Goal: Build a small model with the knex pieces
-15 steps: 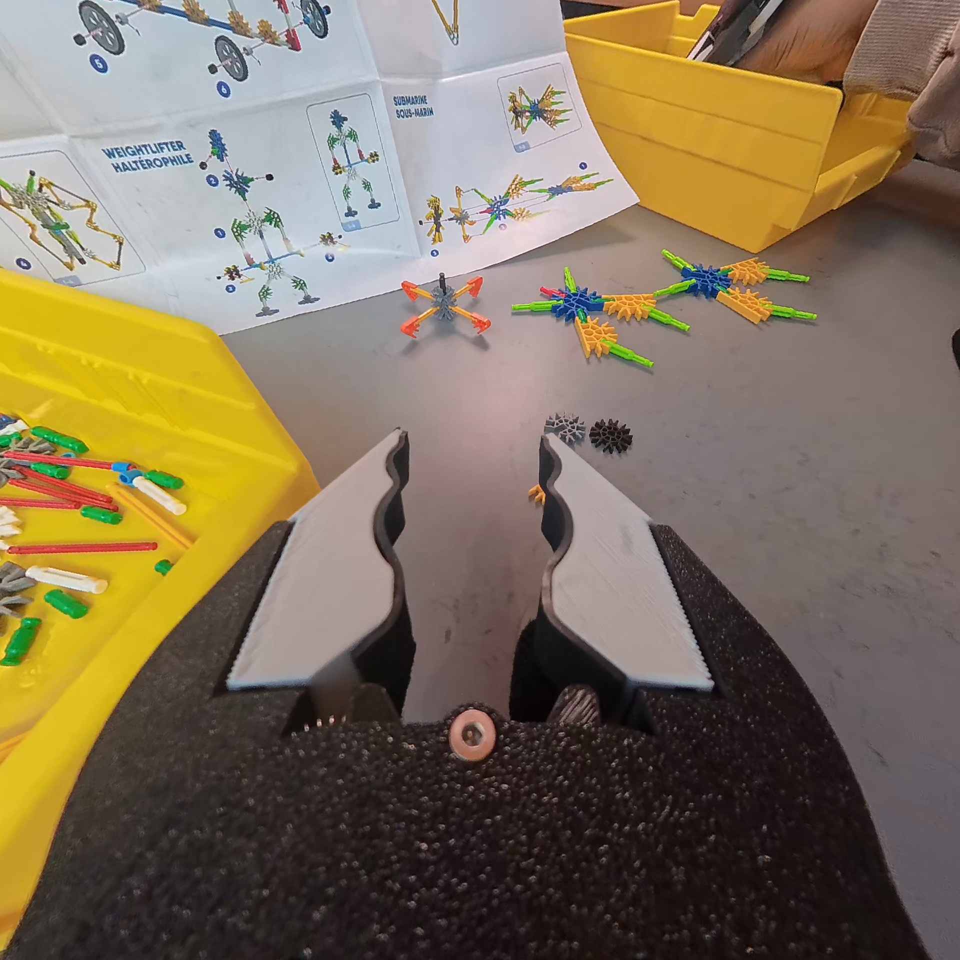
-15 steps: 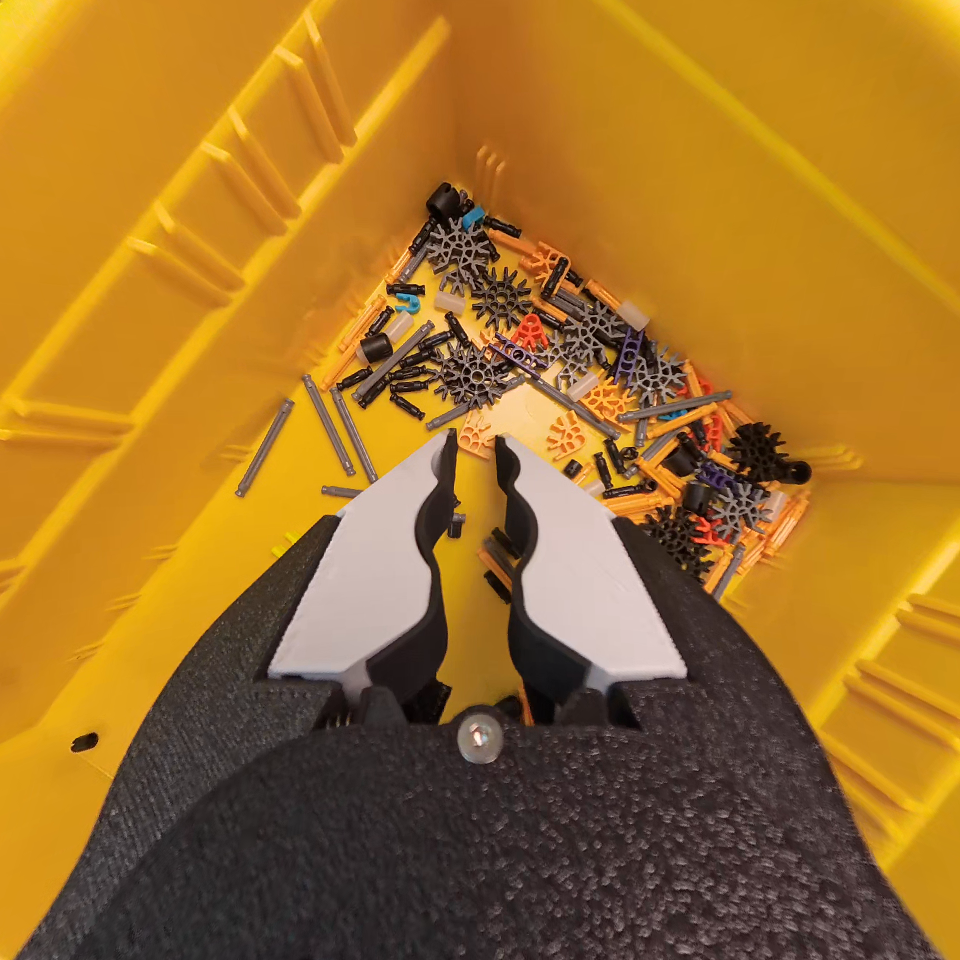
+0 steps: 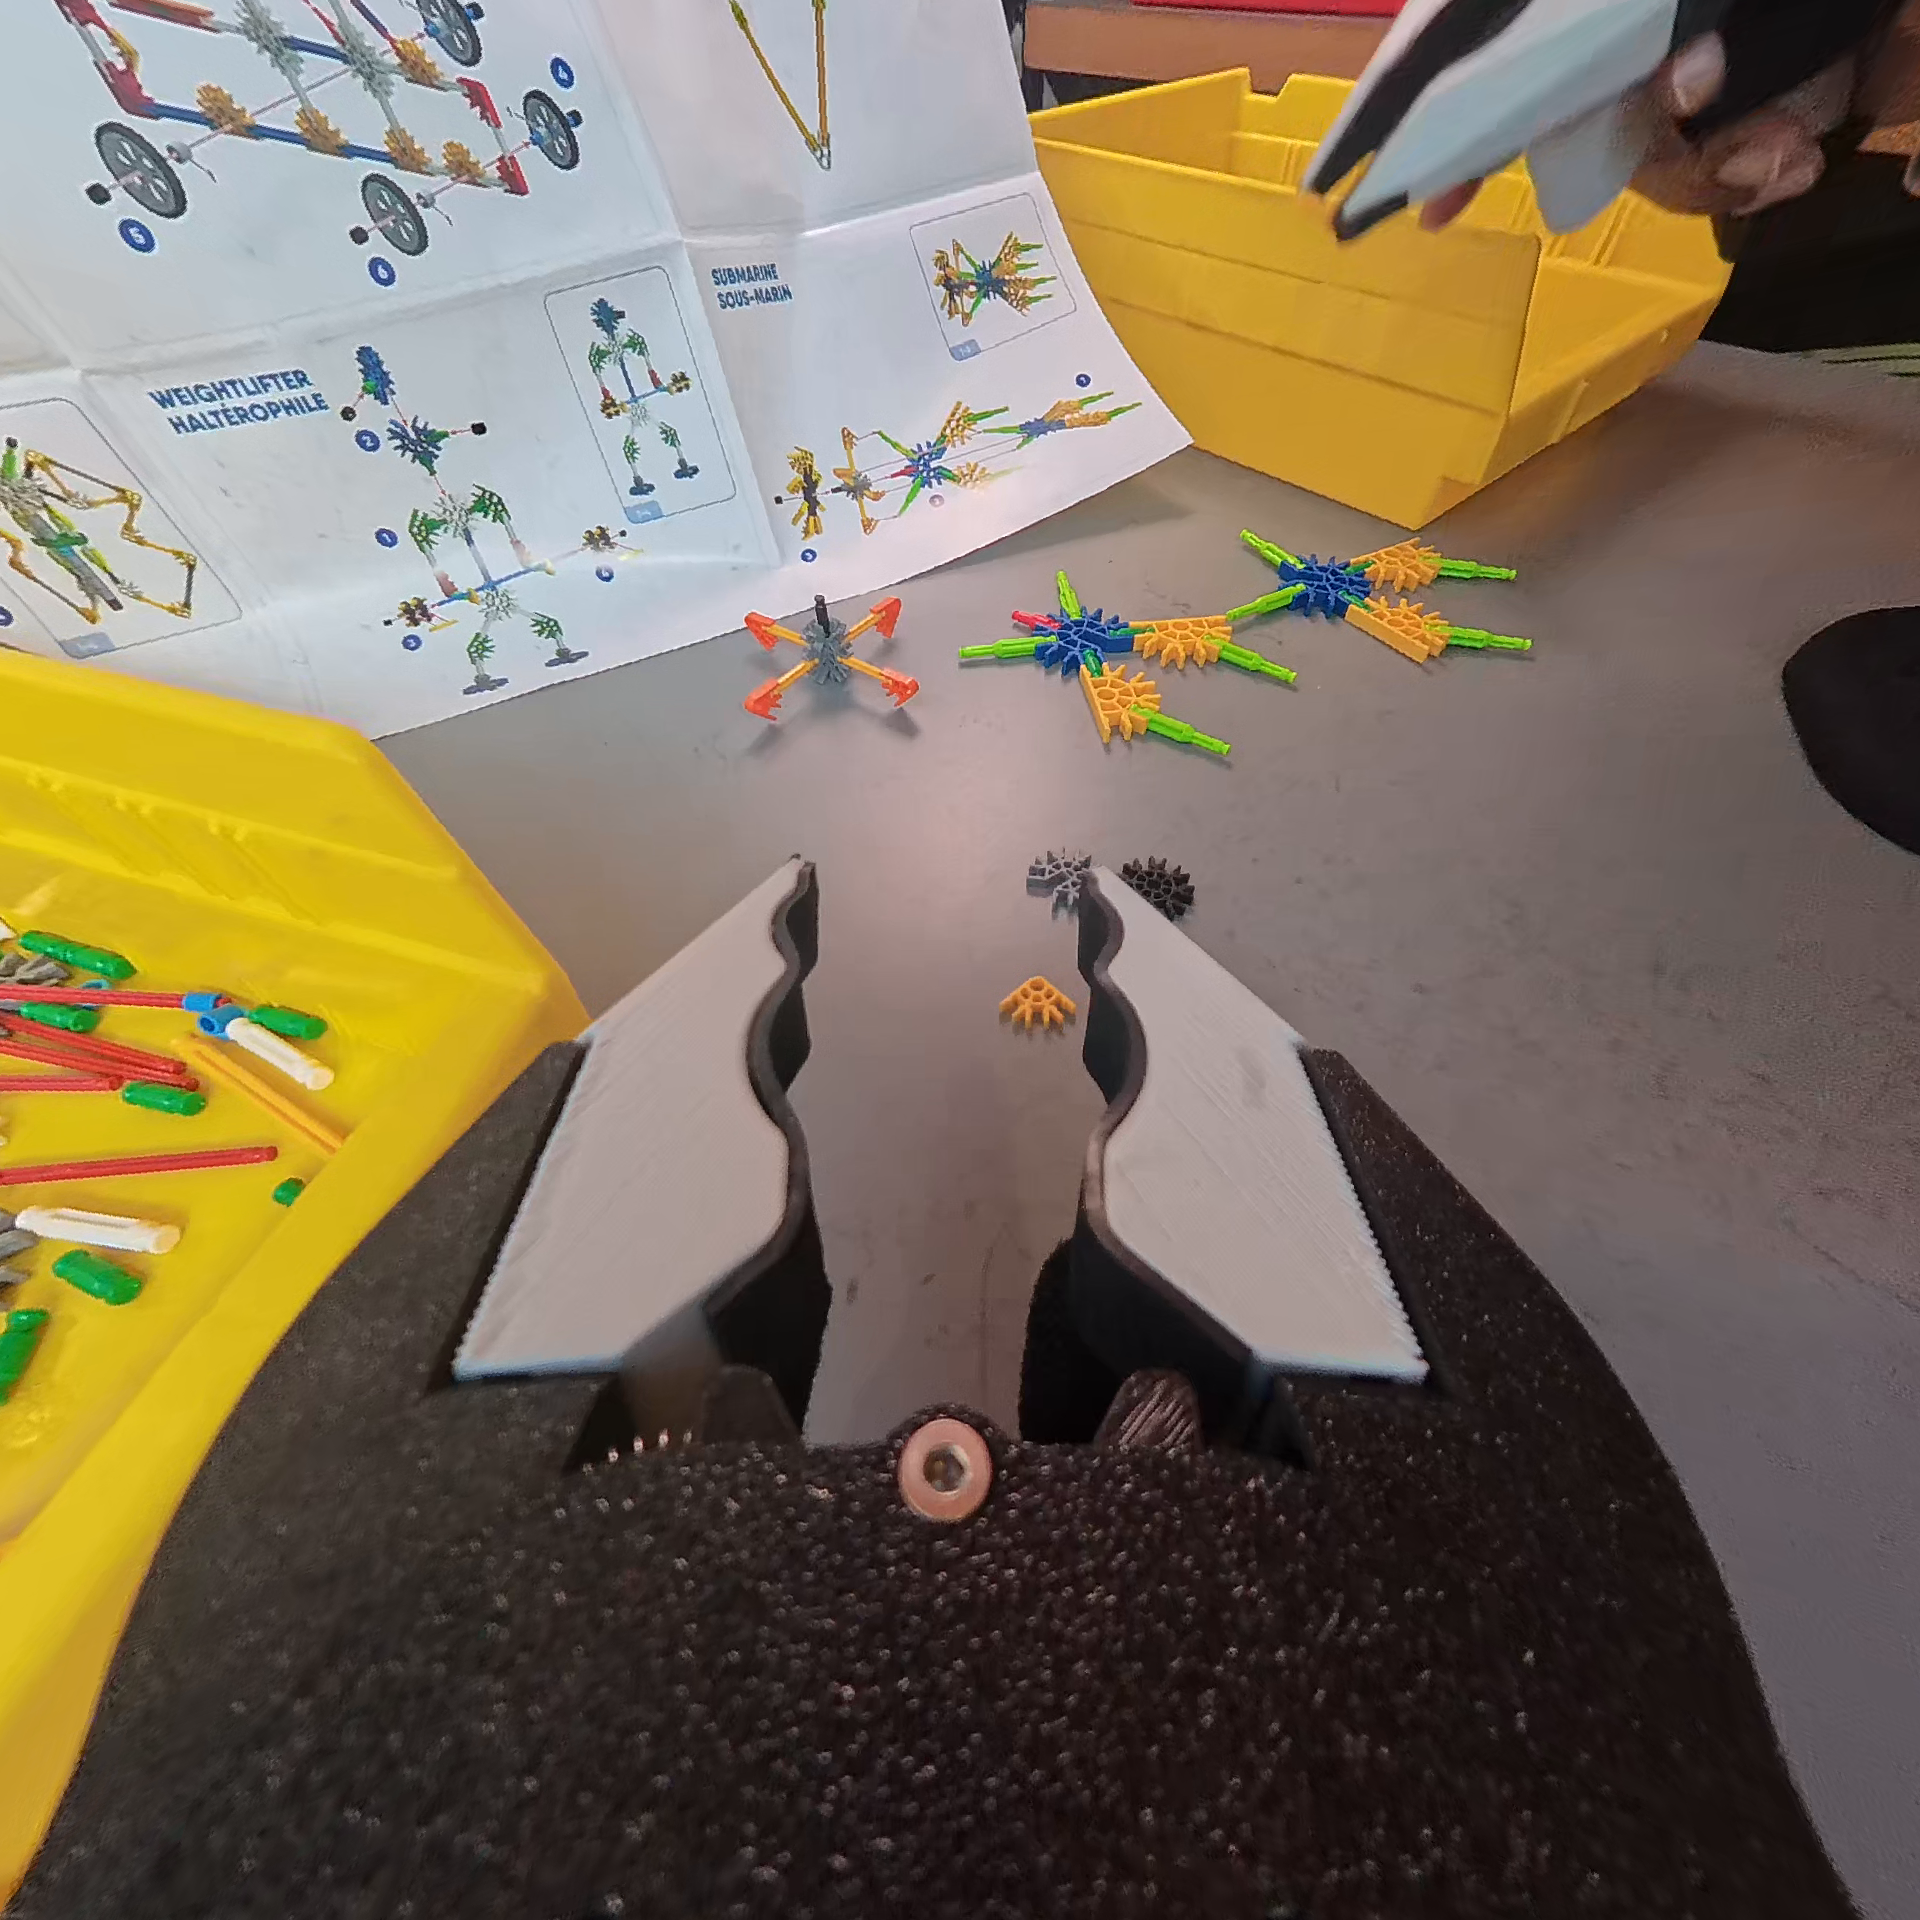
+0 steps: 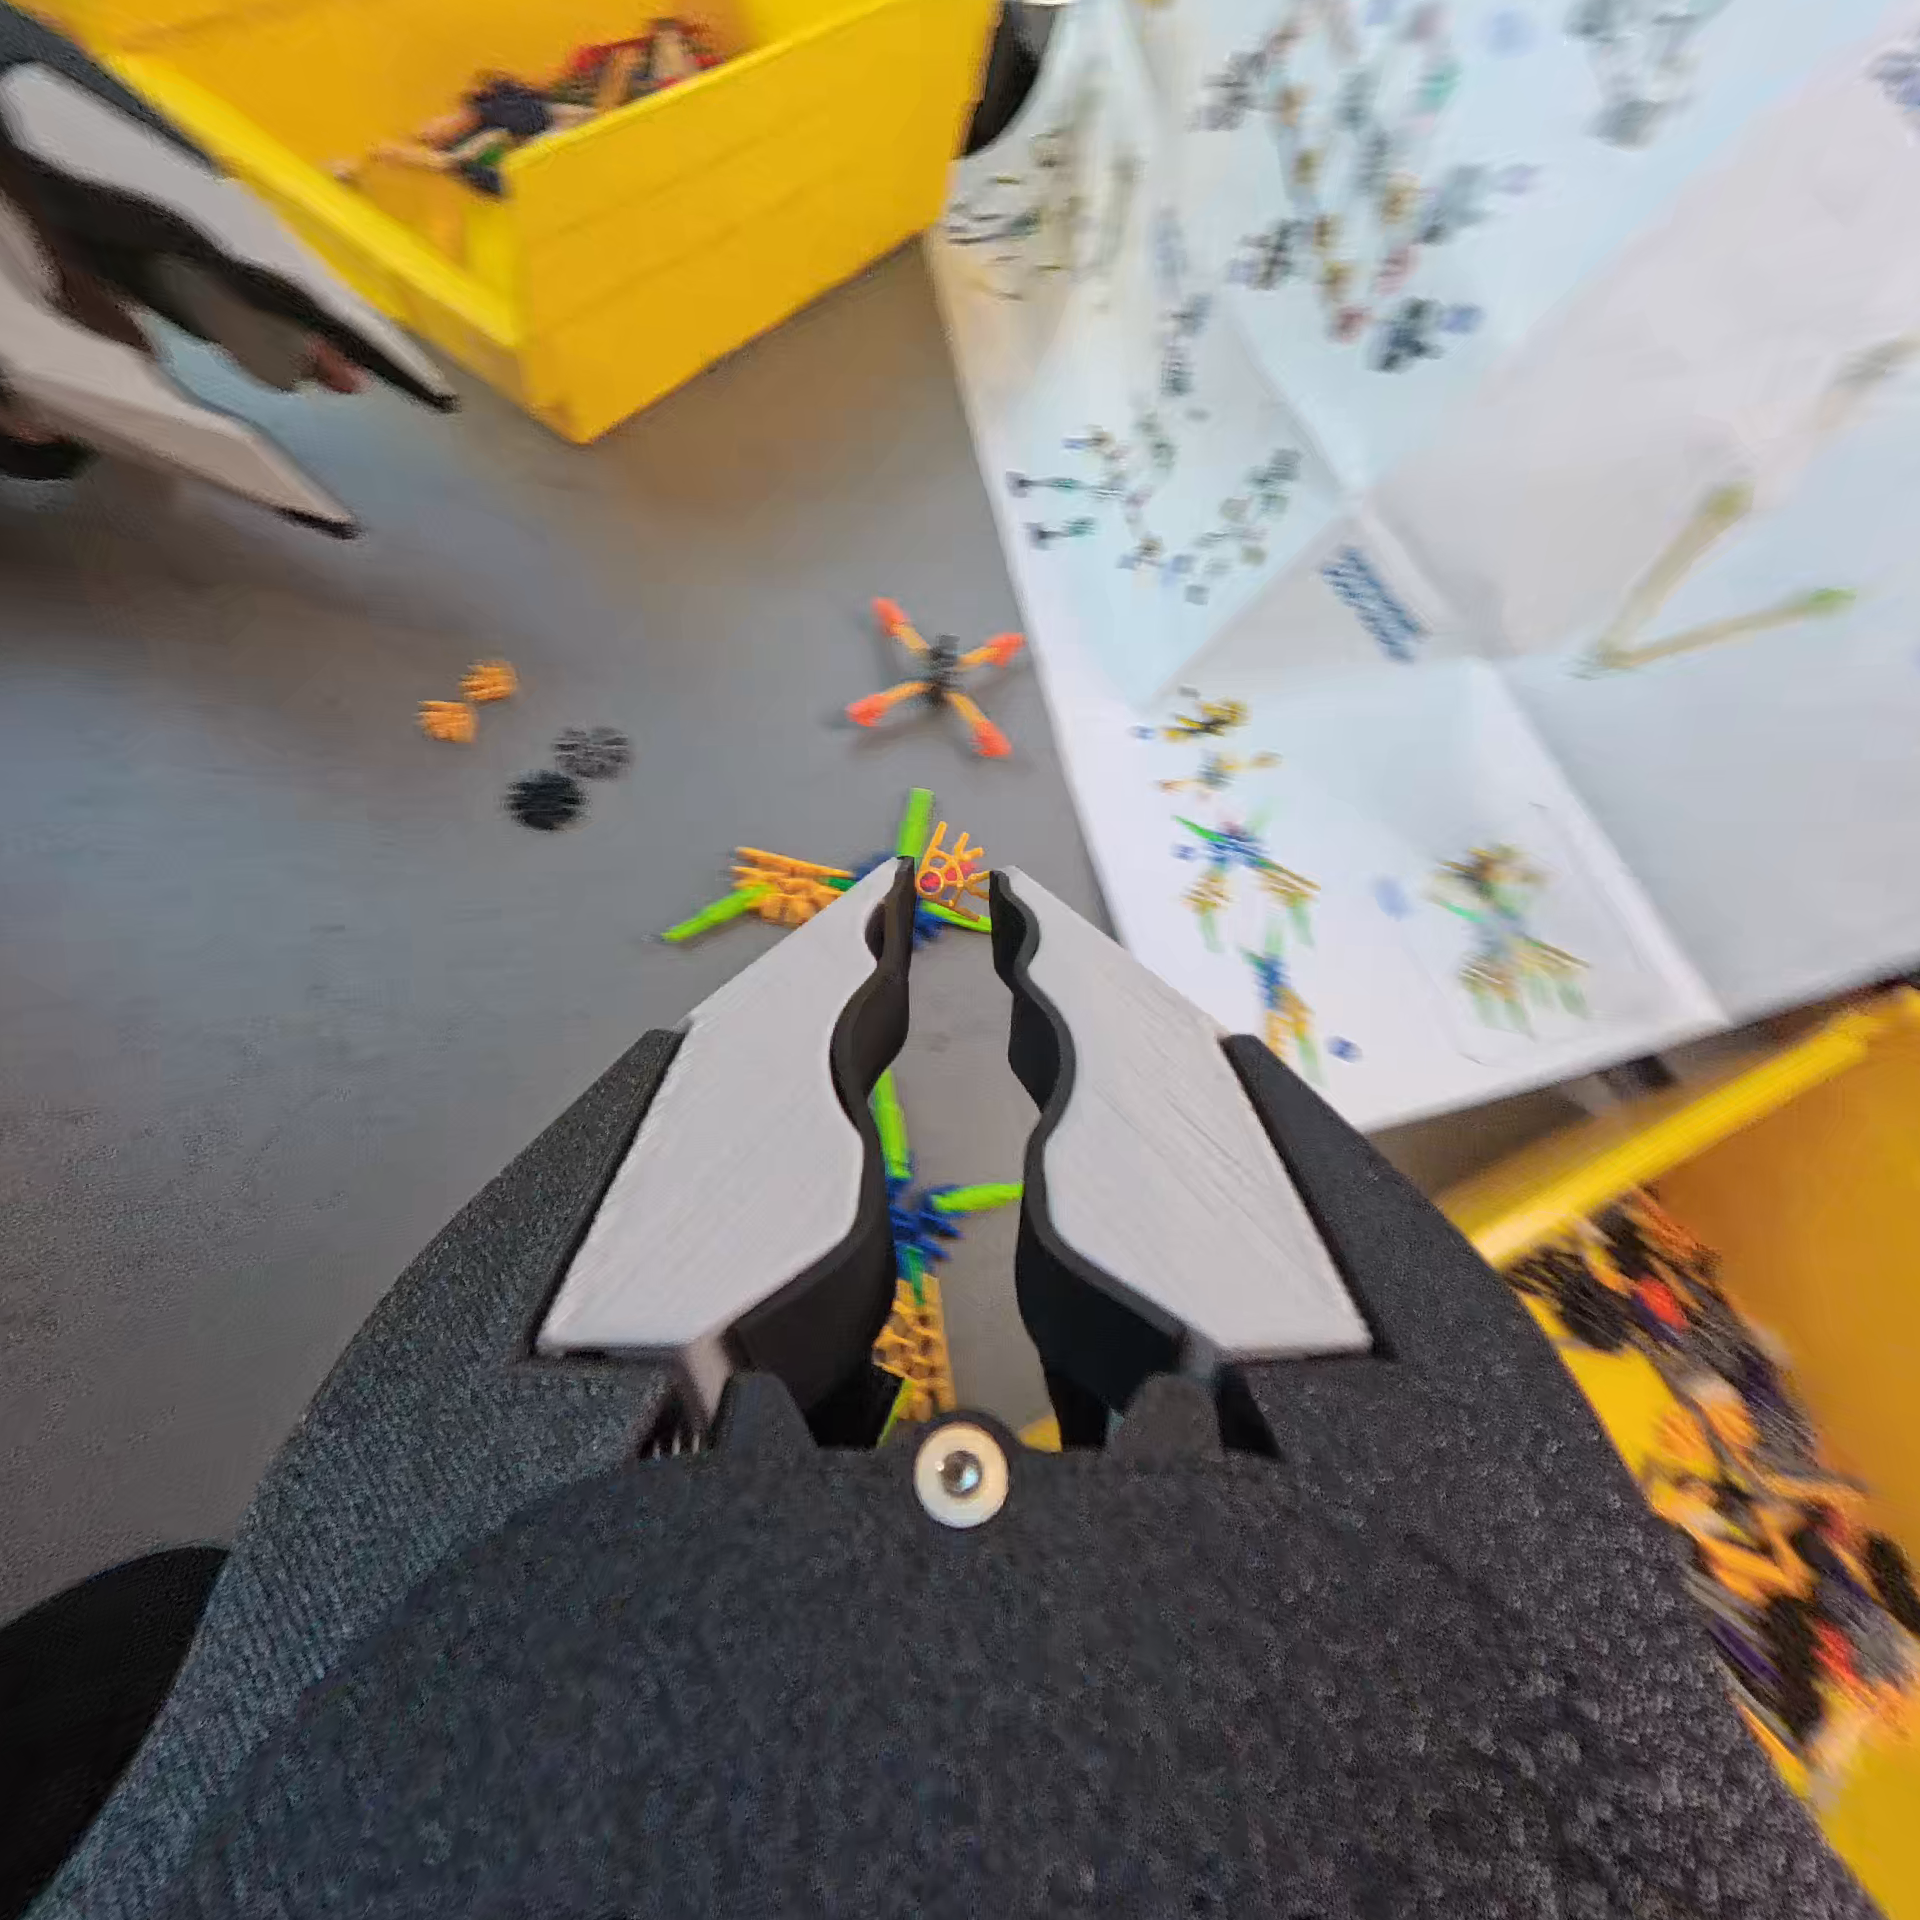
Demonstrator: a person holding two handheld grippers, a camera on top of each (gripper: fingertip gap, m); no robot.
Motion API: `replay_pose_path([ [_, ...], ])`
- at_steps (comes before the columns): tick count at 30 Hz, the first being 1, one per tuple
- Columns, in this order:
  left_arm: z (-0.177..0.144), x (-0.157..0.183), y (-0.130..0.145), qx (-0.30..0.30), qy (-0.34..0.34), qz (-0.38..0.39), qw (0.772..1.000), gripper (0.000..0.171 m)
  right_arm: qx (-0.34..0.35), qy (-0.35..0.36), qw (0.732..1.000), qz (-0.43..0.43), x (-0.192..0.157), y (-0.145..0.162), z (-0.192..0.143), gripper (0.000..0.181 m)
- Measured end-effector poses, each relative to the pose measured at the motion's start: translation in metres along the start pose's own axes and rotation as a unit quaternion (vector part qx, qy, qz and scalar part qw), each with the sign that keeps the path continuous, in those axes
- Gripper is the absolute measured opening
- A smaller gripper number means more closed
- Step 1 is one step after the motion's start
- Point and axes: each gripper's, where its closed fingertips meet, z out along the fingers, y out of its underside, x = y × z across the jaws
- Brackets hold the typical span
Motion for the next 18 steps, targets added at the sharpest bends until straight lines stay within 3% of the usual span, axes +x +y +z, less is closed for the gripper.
replay_pose_path([
  [4, -0.006, 0.003, -0.009, 0.013, -0.006, 0.015, 1.000, 0.050, -0.030, -0.134, 0.990, -0.040, -0.126, 0.008, 0.059, 0.012],
  [8, -0.012, 0.004, -0.016, 0.026, -0.011, 0.025, 0.999, 0.050, -0.068, -0.181, 0.978, -0.077, -0.186, 0.024, 0.100, 0.012],
  [14, -0.014, 0.007, -0.019, 0.030, -0.011, 0.033, 0.999, 0.050, -0.076, -0.165, 0.979, -0.093, -0.196, 0.021, 0.122, 0.016],
  [16, -0.014, 0.007, -0.020, 0.031, -0.012, 0.036, 0.999, 0.050, -0.044, -0.144, 0.984, -0.092, -0.181, 0.005, 0.113, 0.020],
  [18, -0.014, 0.007, -0.020, 0.031, -0.013, 0.038, 0.999, 0.050, 0.007, -0.100, 0.993, -0.062, -0.141, -0.023, 0.090, 0.021],
])
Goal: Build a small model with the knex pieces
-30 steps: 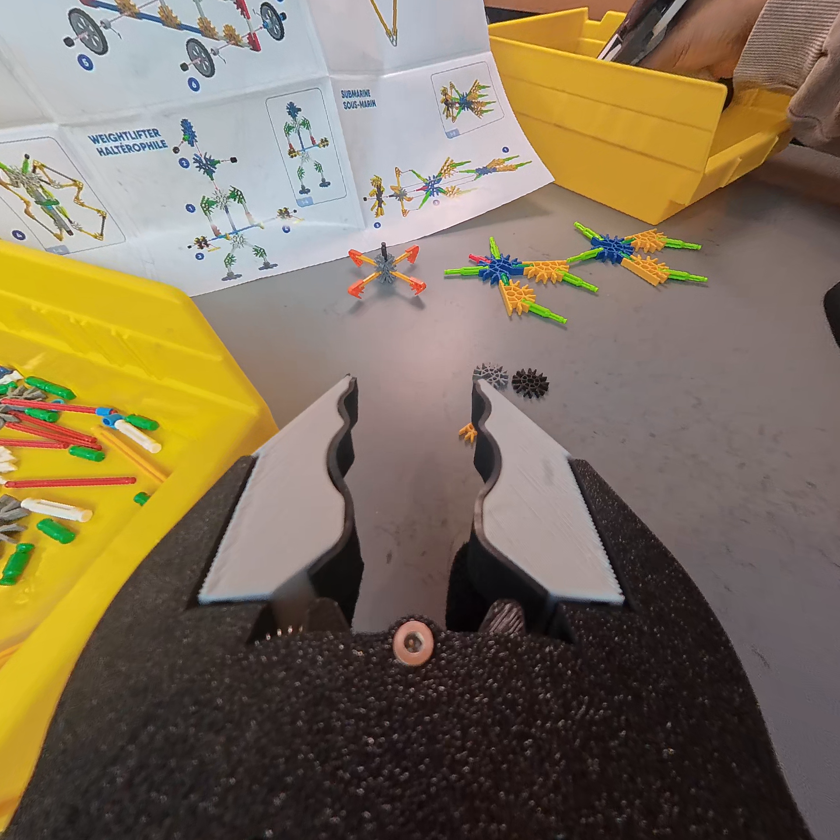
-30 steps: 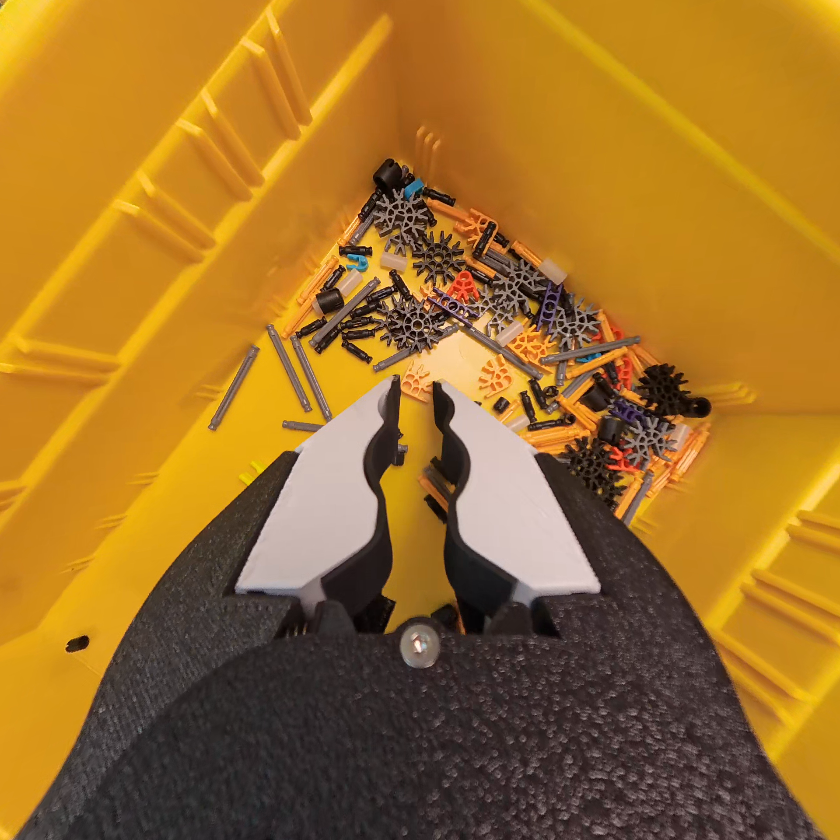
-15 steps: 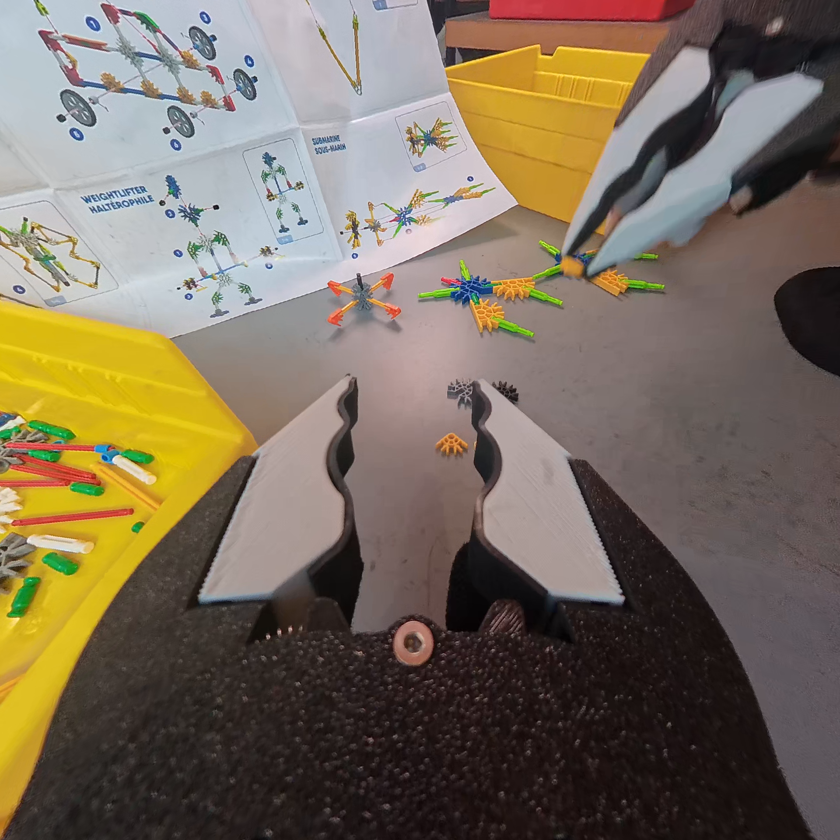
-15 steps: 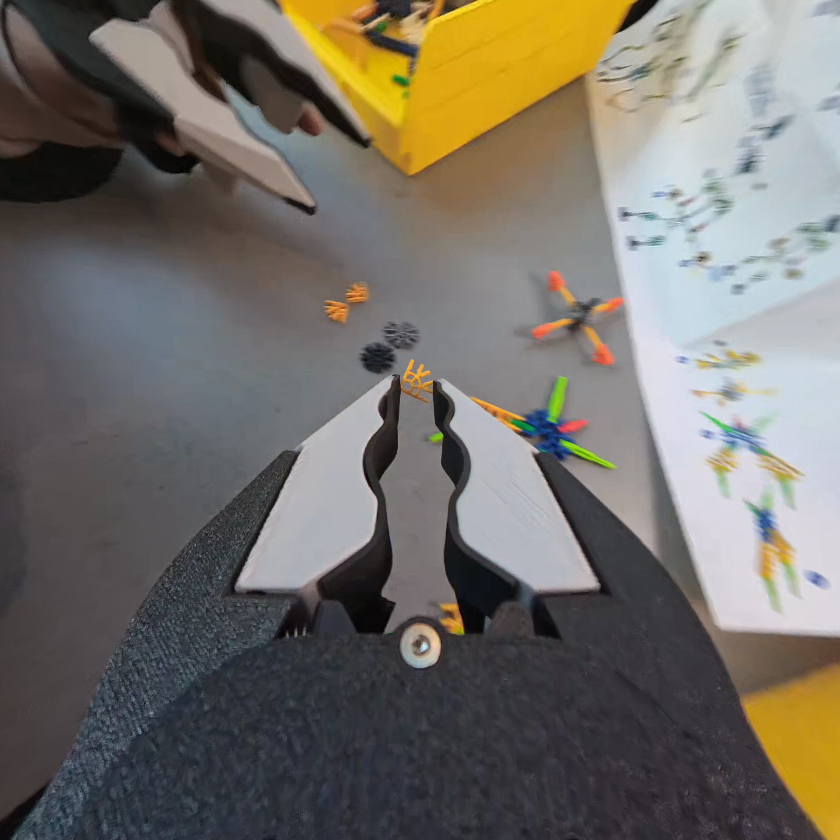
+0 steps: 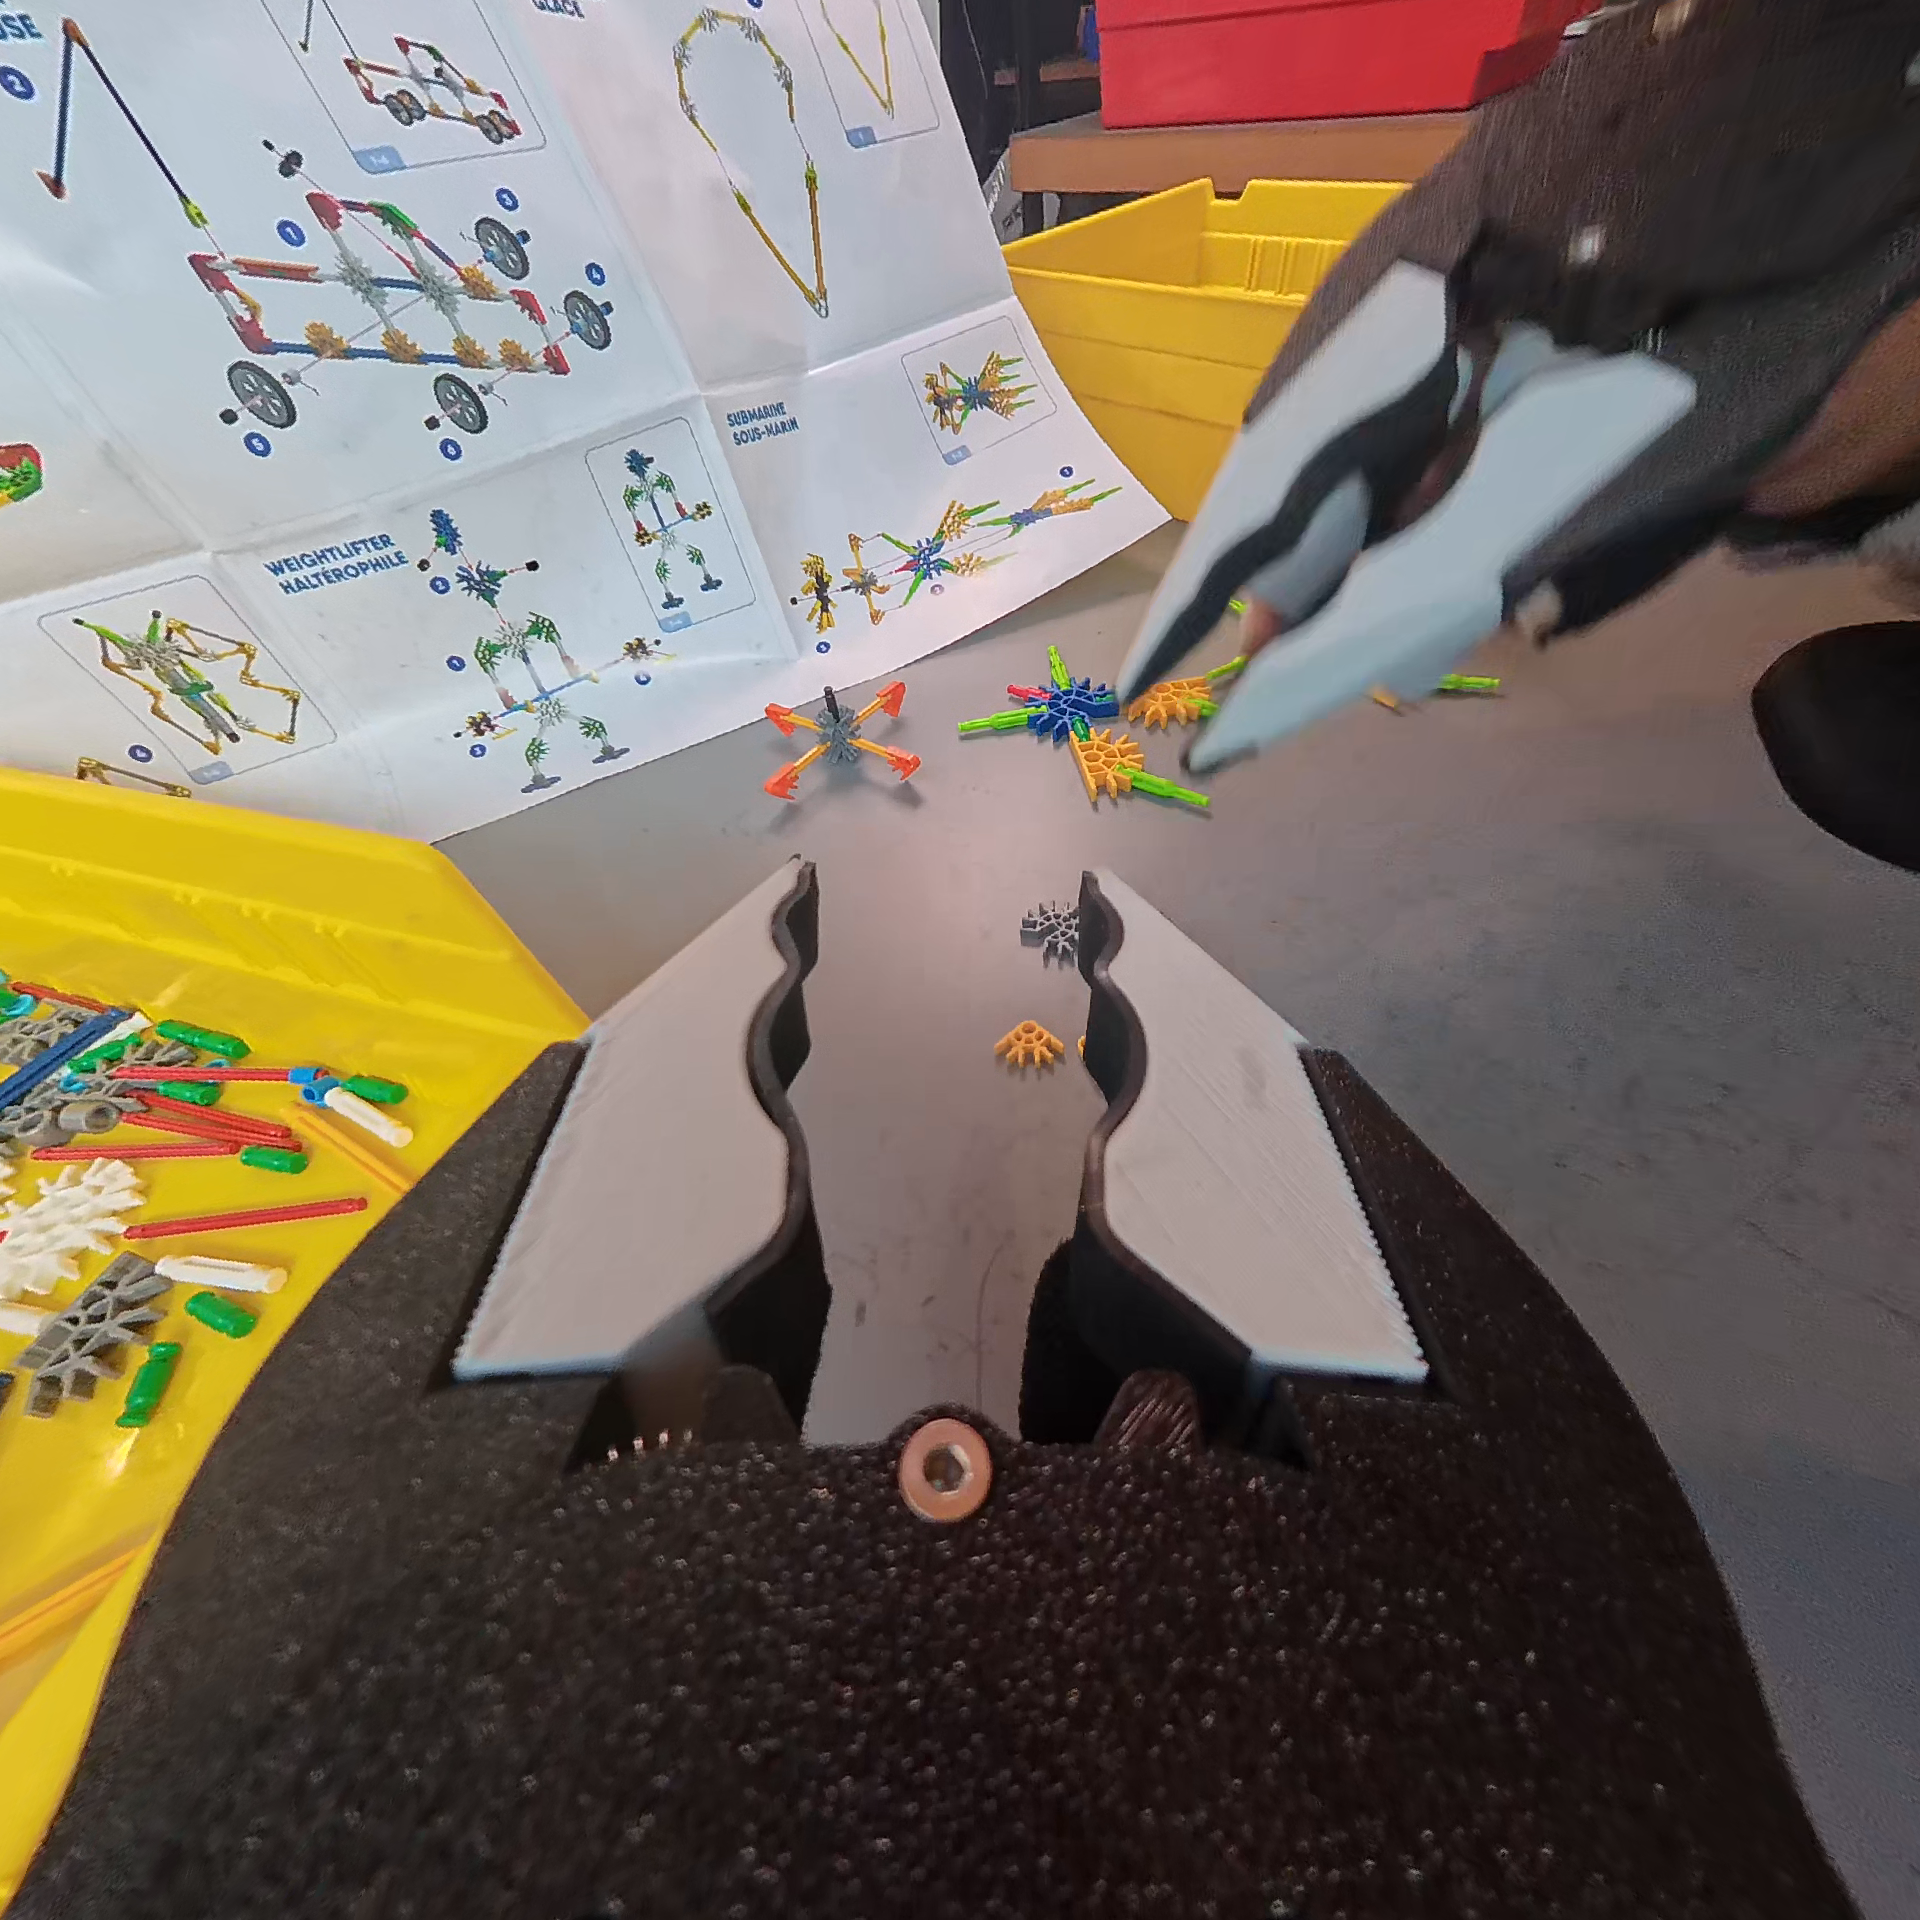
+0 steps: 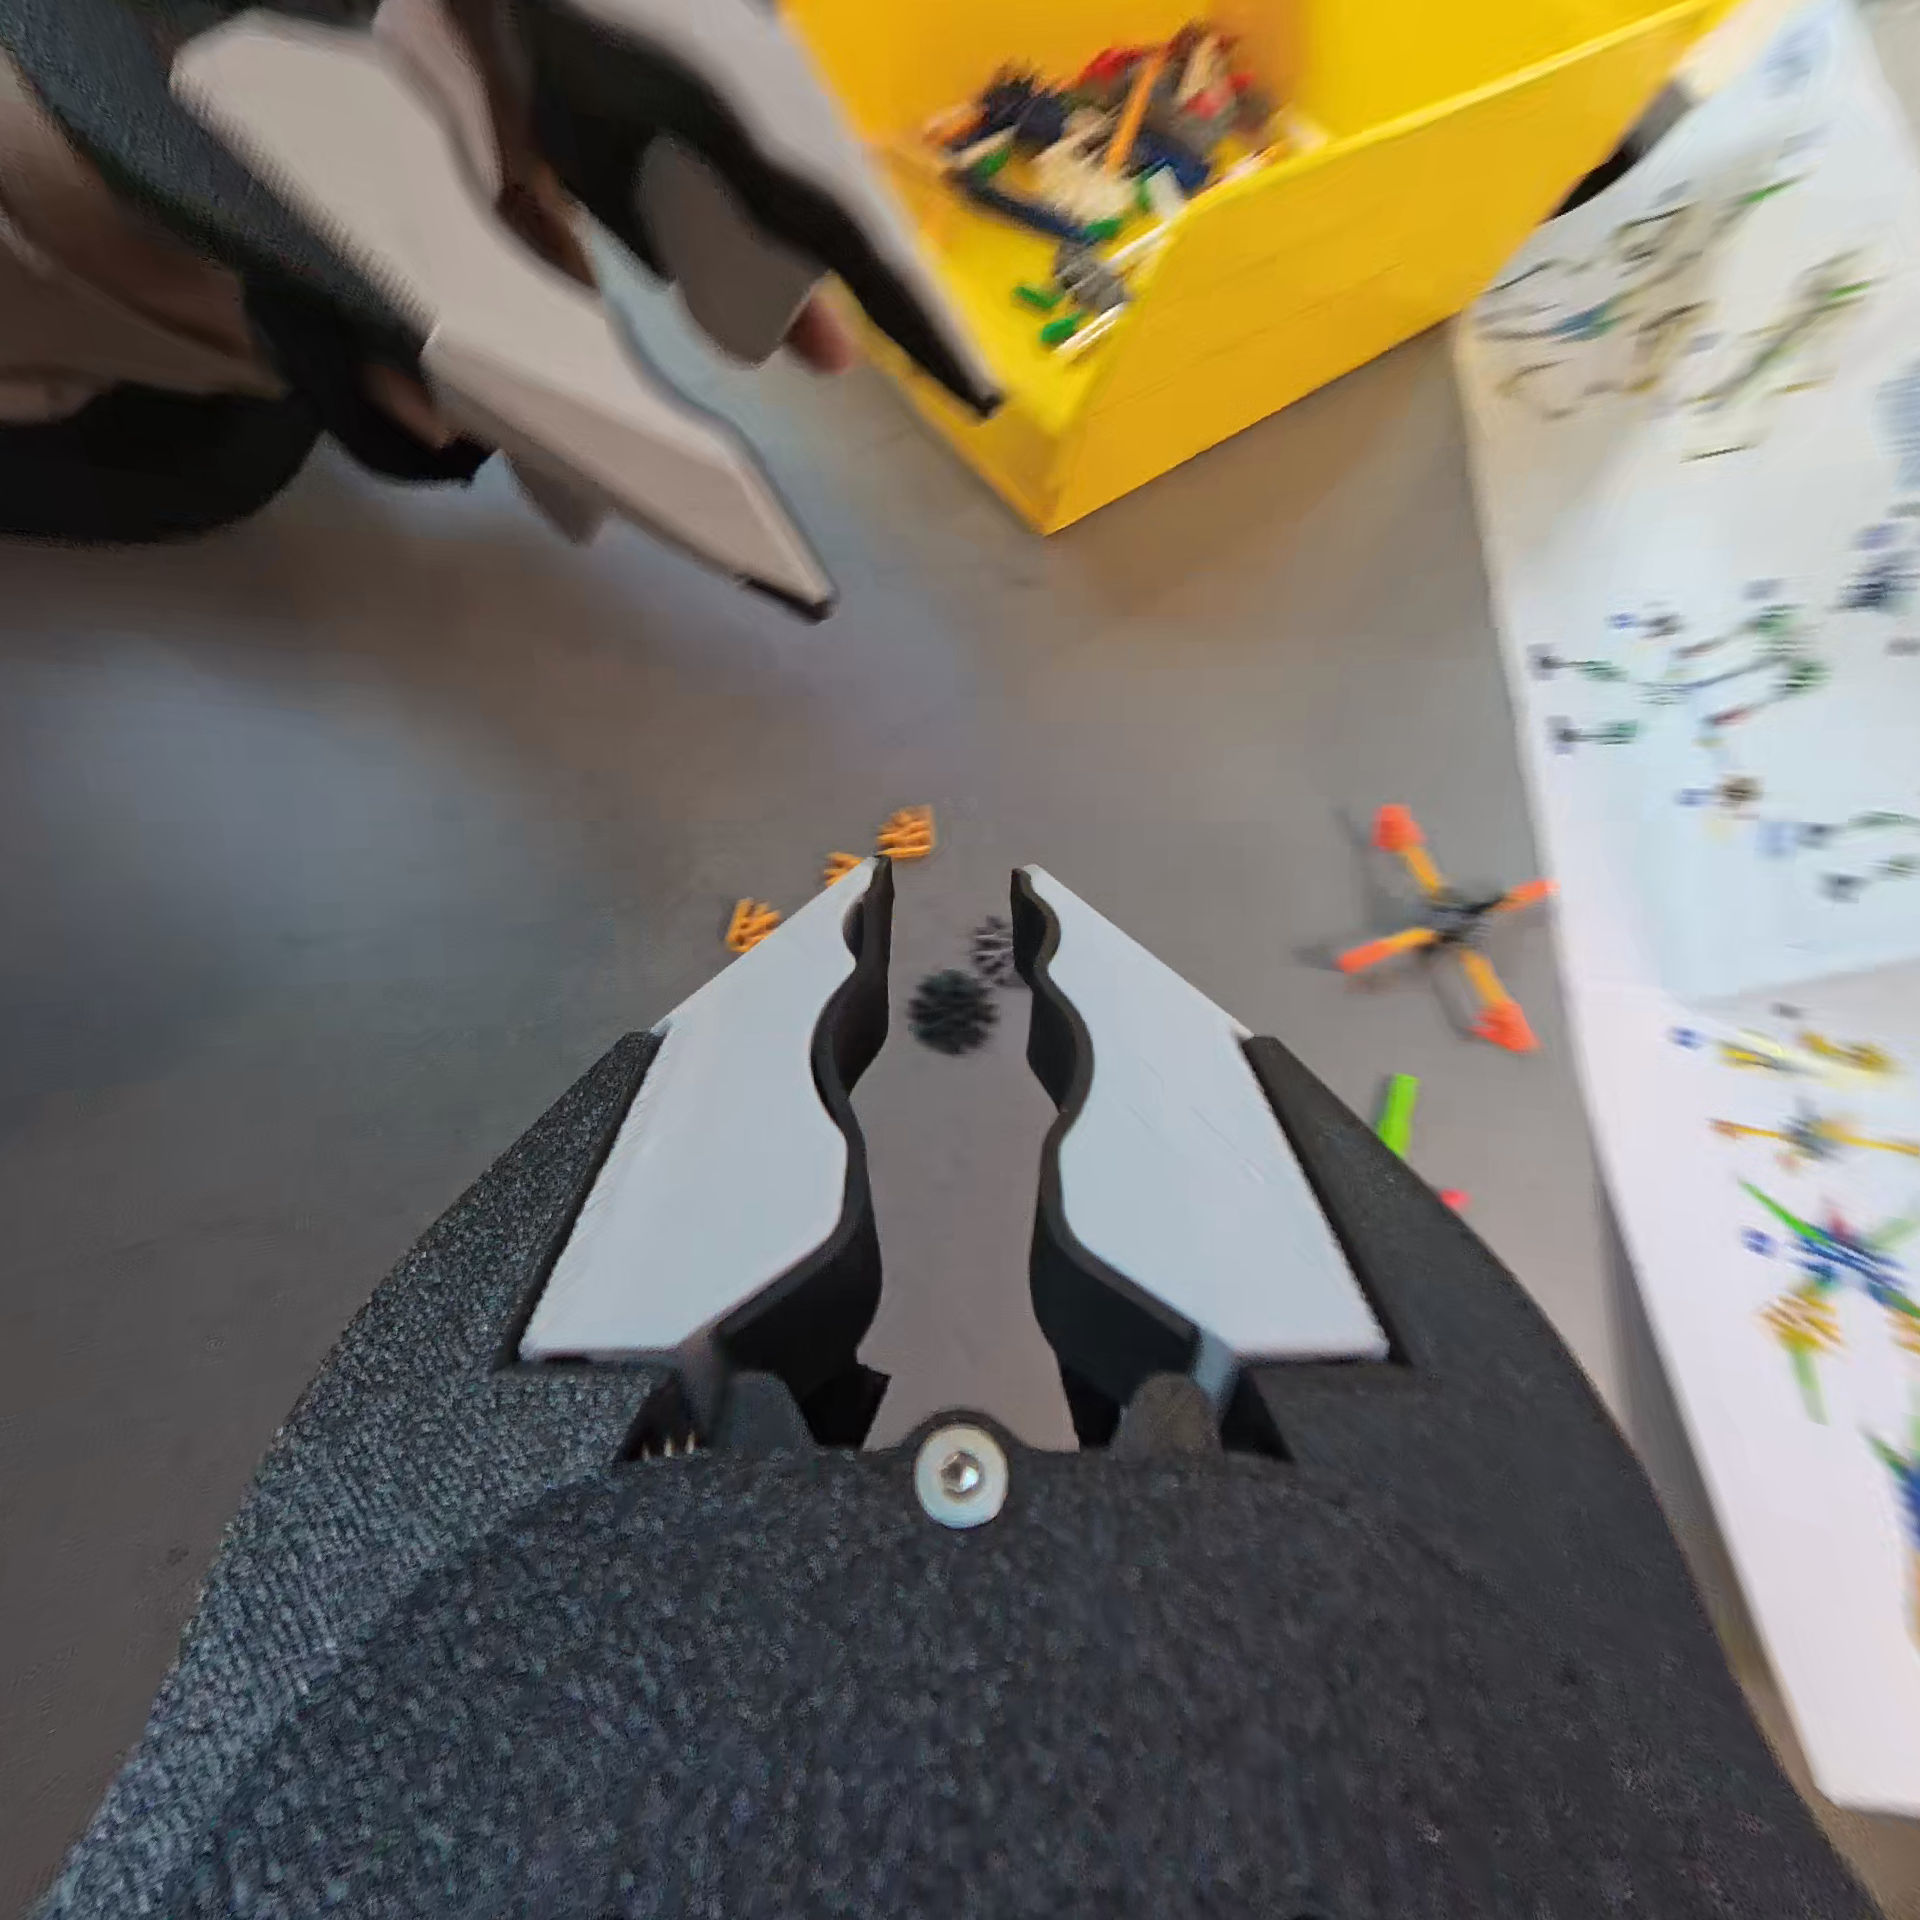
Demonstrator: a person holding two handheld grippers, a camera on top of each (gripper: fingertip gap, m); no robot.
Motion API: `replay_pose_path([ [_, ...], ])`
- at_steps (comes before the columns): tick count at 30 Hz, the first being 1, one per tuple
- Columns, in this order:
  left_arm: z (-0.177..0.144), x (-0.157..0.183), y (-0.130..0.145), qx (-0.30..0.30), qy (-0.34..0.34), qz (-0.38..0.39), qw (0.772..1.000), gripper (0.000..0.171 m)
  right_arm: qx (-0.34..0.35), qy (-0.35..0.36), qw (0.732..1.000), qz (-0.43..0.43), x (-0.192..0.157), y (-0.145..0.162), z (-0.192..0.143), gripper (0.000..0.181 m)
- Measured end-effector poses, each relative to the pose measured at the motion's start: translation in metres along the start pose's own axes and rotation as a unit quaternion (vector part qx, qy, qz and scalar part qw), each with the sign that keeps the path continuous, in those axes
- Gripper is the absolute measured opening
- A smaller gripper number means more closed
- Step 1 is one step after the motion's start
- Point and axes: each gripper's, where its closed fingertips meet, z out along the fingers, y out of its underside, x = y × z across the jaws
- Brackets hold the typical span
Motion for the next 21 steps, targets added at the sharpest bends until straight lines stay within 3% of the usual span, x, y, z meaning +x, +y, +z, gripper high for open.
replay_pose_path([
  [3, 0.001, 0.000, 0.001, -0.002, 0.002, -0.001, 1.000, 0.050, 0.068, 0.122, 0.988, 0.065, 0.093, -0.018, -0.075, 0.020],
  [5, 0.001, 0.002, 0.002, -0.003, 0.005, -0.002, 1.000, 0.050, 0.086, 0.238, 0.963, 0.095, 0.168, -0.002, -0.133, 0.018],
  [7, 0.001, 0.003, 0.001, -0.003, 0.006, 0.001, 1.000, 0.050, 0.065, 0.331, 0.931, 0.142, 0.235, 0.041, -0.181, 0.016],
  [10, 0.002, 0.004, 0.003, -0.007, 0.006, 0.006, 1.000, 0.050, -0.034, 0.386, 0.898, 0.208, 0.301, 0.132, -0.210, 0.017],
  [12, 0.003, 0.003, 0.004, -0.009, 0.004, 0.006, 1.000, 0.050, -0.089, 0.361, 0.891, 0.259, 0.316, 0.183, -0.203, 0.020],
  [15, 0.003, 0.000, 0.007, -0.013, 0.000, 0.004, 1.000, 0.050, -0.134, 0.332, 0.882, 0.307, 0.325, 0.229, -0.188, 0.021],
  [21, 0.006, -0.002, 0.013, -0.021, 0.006, -0.007, 1.000, 0.050, -0.189, 0.296, 0.875, 0.333, 0.322, 0.260, -0.169, 0.020],
])
